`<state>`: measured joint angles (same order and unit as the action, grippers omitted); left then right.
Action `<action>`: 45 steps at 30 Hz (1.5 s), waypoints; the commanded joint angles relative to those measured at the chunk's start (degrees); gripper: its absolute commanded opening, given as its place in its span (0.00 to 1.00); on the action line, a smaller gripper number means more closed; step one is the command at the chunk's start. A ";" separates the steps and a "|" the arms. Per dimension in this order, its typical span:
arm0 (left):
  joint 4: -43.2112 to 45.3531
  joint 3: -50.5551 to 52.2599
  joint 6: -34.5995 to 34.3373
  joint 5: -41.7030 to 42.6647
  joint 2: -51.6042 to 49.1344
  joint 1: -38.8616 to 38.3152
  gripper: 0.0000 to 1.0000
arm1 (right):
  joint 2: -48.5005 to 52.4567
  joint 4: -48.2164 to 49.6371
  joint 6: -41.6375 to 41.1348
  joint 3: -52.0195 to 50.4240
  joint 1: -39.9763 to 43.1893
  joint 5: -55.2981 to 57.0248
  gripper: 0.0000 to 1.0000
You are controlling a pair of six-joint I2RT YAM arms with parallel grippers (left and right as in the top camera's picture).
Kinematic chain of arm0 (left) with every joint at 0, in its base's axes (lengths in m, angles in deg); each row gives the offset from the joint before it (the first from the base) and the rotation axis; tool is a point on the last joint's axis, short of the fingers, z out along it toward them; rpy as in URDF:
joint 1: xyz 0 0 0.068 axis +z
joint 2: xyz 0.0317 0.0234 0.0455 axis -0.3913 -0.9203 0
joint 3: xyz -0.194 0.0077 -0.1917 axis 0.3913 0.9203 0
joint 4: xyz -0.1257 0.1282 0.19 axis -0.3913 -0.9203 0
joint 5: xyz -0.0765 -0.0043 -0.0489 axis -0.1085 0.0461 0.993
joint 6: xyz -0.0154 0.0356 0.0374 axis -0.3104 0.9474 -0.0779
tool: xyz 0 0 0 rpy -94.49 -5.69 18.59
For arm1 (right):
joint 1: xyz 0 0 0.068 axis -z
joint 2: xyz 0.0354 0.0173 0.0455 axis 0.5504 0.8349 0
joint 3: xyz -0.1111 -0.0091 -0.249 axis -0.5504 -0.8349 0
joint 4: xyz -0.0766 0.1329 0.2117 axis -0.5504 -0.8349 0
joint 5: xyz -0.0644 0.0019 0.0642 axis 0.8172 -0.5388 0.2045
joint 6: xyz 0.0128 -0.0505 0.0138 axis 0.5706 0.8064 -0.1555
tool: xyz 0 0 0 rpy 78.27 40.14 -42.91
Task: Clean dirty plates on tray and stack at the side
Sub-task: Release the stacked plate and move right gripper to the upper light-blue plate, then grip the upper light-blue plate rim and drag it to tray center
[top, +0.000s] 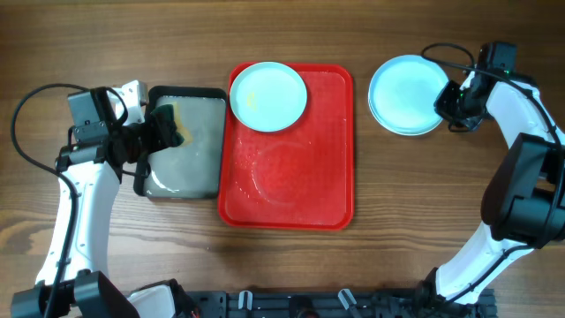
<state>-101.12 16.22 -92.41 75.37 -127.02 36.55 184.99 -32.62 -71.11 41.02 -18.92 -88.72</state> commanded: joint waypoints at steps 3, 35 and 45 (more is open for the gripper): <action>0.17 0.33 1.09 1.09 -0.24 0.00 0.04 | -1.36 -0.52 3.65 -0.61 -1.88 -8.76 0.44; 0.20 0.33 1.09 1.11 -0.24 -0.02 0.05 | 8.11 33.00 9.22 -0.61 -37.46 -1.07 0.61; 0.20 0.33 1.09 1.09 -0.24 0.00 0.05 | 10.49 36.17 7.39 -0.61 -37.46 -1.09 0.06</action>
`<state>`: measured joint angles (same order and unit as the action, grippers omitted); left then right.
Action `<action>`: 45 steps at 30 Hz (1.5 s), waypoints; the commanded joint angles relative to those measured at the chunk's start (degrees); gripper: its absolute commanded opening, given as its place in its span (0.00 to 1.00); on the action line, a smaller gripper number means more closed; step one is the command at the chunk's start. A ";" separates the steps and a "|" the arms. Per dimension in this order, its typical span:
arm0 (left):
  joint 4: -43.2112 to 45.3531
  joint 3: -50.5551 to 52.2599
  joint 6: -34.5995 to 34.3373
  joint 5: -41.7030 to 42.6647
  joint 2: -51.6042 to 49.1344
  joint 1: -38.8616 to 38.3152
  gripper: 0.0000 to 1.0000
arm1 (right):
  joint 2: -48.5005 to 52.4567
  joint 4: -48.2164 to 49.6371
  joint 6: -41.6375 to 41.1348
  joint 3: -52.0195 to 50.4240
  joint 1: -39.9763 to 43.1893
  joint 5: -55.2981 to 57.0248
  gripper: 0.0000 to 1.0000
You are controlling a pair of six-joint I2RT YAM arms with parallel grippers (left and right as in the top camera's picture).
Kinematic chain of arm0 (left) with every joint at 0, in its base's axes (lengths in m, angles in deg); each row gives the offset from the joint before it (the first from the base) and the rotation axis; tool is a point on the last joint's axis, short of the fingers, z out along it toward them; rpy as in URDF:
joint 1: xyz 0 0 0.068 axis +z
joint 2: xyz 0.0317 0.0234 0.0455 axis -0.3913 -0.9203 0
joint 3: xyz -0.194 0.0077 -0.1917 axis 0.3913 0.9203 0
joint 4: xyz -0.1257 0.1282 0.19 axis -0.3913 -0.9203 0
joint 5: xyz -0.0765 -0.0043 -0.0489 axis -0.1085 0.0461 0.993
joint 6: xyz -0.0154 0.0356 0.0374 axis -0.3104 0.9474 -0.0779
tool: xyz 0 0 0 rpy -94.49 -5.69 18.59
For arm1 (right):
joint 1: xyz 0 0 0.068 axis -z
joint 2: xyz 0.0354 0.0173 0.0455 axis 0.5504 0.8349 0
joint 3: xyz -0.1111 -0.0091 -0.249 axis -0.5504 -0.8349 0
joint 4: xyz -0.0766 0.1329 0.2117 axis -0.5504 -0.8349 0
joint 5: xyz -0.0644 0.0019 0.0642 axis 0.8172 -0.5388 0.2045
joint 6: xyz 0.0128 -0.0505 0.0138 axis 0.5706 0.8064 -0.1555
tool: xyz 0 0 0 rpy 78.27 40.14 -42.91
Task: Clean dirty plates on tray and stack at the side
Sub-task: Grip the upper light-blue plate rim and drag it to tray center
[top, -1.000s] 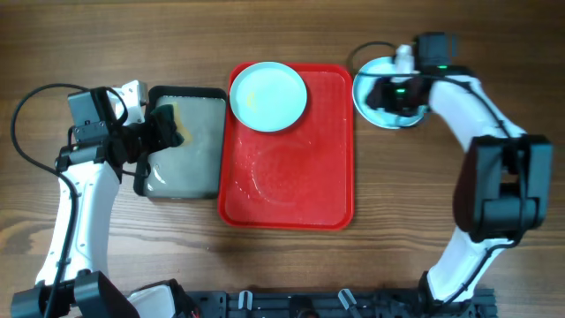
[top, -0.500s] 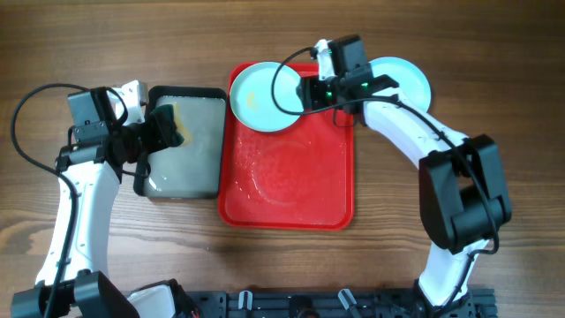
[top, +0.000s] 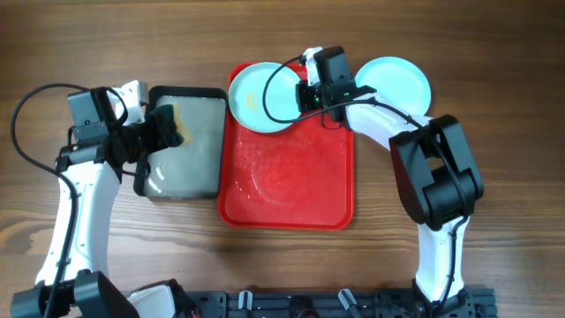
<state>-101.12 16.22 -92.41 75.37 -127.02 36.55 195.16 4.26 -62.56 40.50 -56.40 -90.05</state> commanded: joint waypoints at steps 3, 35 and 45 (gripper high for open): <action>0.20 0.33 1.09 1.09 -0.24 -0.02 0.04 | -2.14 -4.68 -2.60 -0.07 0.09 0.22 0.04; -0.90 0.33 1.11 1.07 -0.24 -1.03 0.04 | -12.28 -34.23 0.85 -6.05 -0.13 2.38 0.23; -0.87 0.33 1.11 0.46 -0.24 -1.05 0.04 | -12.28 -35.17 -9.38 -6.10 -0.17 1.11 0.04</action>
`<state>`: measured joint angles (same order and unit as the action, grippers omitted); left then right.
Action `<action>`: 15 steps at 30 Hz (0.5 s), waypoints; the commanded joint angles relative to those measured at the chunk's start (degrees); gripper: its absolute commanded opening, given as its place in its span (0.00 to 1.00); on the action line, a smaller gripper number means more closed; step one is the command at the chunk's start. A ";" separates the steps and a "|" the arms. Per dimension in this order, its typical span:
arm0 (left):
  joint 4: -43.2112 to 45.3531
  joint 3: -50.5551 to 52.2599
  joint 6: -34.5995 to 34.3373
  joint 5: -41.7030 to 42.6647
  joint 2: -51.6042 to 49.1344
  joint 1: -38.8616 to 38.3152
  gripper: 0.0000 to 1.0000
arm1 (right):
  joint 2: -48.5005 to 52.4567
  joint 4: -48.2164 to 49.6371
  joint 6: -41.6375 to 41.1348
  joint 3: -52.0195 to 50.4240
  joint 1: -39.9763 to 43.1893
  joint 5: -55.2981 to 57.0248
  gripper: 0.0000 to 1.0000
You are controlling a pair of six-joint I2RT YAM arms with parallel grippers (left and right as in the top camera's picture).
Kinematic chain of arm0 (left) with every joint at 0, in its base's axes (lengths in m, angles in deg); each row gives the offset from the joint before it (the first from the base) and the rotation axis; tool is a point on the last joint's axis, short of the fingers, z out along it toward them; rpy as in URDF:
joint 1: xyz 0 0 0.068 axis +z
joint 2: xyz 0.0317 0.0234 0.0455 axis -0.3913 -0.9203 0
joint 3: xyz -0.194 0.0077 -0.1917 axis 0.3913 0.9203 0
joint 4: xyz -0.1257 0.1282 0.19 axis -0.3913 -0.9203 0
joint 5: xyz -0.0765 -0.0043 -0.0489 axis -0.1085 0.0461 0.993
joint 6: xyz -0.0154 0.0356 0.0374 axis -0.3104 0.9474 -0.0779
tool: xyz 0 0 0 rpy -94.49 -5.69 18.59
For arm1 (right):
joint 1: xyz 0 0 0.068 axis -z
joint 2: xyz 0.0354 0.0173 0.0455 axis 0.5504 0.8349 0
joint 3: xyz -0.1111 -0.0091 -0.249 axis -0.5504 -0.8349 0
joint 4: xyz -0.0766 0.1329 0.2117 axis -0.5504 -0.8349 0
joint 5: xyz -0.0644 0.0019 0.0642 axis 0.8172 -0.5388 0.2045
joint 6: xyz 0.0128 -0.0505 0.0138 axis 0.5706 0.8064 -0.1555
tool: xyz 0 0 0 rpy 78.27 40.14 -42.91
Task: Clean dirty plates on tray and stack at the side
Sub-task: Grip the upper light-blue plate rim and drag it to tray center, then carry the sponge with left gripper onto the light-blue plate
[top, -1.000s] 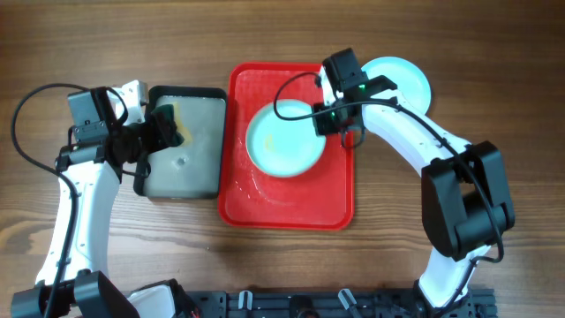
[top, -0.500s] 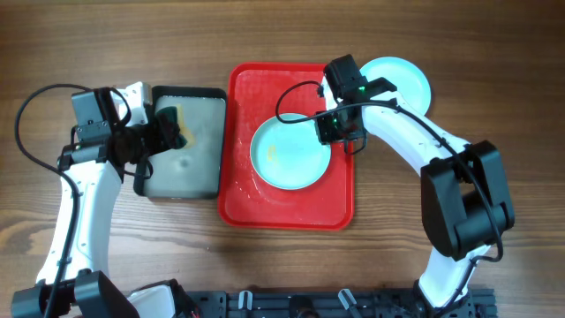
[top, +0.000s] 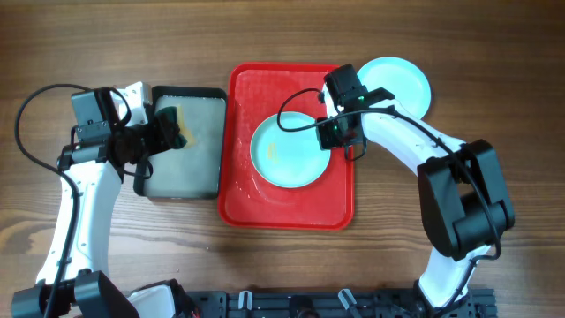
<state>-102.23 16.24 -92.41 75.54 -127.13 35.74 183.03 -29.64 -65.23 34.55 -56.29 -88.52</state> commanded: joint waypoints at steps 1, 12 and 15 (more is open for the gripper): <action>0.24 0.31 1.11 -0.66 -0.13 -0.24 0.04 | -0.15 -2.05 -7.58 -0.15 -0.42 -2.12 0.04; 2.23 -0.39 1.27 -17.64 -0.13 -7.65 0.04 | -0.15 -2.80 -5.46 -0.15 -0.50 -4.83 0.04; 1.01 -2.10 0.74 -24.11 -0.22 -11.37 0.04 | -0.15 -2.75 -5.38 -0.15 -0.50 -4.83 0.04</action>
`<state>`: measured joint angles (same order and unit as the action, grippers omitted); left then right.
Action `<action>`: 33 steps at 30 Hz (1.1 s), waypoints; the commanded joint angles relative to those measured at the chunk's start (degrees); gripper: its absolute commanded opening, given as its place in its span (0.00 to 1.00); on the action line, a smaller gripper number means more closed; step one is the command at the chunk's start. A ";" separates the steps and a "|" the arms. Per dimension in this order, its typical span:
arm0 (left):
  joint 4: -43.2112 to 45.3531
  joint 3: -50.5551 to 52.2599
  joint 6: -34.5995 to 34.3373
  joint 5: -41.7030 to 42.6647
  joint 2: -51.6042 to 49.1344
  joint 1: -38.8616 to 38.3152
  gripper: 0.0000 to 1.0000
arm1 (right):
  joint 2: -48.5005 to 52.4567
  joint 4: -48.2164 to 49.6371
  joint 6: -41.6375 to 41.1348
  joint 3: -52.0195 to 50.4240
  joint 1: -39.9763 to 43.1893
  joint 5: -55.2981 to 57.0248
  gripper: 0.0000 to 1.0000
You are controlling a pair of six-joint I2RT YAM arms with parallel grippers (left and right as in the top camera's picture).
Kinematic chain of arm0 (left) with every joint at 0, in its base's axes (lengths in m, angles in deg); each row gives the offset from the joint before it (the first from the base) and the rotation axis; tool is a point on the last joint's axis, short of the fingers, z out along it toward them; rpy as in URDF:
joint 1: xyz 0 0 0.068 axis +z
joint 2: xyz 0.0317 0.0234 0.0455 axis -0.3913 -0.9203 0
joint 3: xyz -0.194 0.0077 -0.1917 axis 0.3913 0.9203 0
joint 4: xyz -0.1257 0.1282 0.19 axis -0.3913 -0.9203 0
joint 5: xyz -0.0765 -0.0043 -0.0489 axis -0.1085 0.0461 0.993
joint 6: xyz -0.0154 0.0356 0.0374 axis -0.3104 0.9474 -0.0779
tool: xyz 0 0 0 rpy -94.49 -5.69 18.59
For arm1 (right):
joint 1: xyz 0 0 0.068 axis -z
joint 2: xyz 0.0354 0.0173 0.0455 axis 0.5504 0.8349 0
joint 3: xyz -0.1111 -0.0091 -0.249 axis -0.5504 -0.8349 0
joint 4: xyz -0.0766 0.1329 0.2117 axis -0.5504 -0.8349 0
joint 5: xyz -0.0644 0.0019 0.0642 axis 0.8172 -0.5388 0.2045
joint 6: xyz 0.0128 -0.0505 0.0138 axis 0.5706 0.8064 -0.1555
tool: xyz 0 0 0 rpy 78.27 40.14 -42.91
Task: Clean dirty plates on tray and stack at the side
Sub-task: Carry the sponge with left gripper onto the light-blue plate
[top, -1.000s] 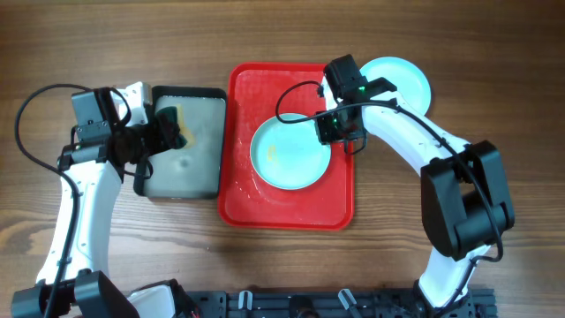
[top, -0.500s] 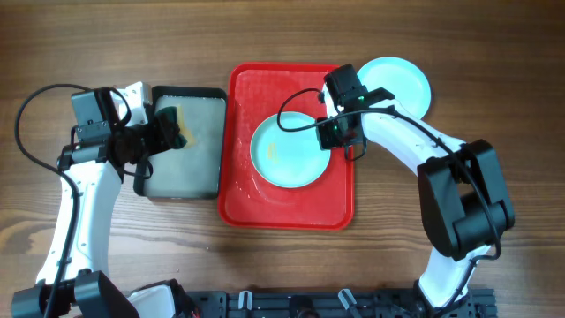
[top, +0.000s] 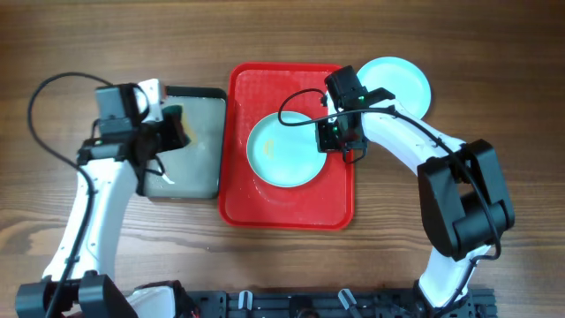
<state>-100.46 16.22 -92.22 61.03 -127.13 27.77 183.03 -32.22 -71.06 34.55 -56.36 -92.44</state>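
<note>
A pale blue plate with a yellowish smear lies in the middle of the red tray. My right gripper is shut on the plate's right rim. More pale blue plates sit stacked on the table to the right of the tray. My left gripper hangs over the black basin, shut on a yellow and green sponge, at the basin's far left part.
The basin holds cloudy water and touches the tray's left side. Cables loop off both arms, one over the plate. Bare wood table lies in front of the tray and to both sides.
My left arm has shifted to the right, with the sponge now nearer the tray over the basin. The plate sits a little further left in the tray, still in my right gripper.
At first the dirty plate lay at the tray's far left corner and my right gripper was by the stack on the right. Then that gripper was at the plate's right rim. Later the plate lay mid-tray, held. The left gripper kept the sponge throughout.
</note>
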 commanded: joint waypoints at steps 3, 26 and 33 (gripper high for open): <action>-4.94 -5.35 -1.09 -10.75 -2.21 -3.98 0.04 | -0.15 -0.37 0.44 -0.15 -0.44 -0.92 0.04; -27.71 -27.82 -0.61 -5.38 -25.62 -7.54 0.04 | -0.15 1.05 4.04 -0.15 -2.10 -1.36 0.21; -26.18 -27.82 -3.85 -5.20 -25.62 -10.32 0.04 | -0.15 1.31 4.04 -0.15 -2.10 -1.36 0.08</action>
<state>-126.97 -10.49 -93.40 54.71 -152.44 17.84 183.03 -31.11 -67.65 34.55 -58.37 -92.85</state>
